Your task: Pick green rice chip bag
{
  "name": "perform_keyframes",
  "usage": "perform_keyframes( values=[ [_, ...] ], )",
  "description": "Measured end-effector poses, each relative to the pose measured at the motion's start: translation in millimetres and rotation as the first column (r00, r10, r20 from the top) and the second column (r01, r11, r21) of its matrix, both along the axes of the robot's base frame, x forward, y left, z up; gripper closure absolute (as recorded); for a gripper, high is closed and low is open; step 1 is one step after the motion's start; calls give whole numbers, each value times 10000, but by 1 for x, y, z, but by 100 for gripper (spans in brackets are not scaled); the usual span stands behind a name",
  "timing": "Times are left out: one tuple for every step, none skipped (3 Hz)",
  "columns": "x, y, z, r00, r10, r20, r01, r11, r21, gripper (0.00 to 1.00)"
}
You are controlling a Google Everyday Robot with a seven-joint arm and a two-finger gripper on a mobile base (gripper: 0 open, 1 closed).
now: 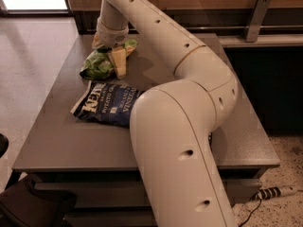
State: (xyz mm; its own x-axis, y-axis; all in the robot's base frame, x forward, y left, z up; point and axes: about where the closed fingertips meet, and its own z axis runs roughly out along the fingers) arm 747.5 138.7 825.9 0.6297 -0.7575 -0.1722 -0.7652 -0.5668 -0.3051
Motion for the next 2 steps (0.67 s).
perform_keyframes(
  values=[
    [1,1,0,10000,-24,24,24,10000,23,47],
    [1,1,5,10000,-25,24,25,10000,22,72]
  ],
)
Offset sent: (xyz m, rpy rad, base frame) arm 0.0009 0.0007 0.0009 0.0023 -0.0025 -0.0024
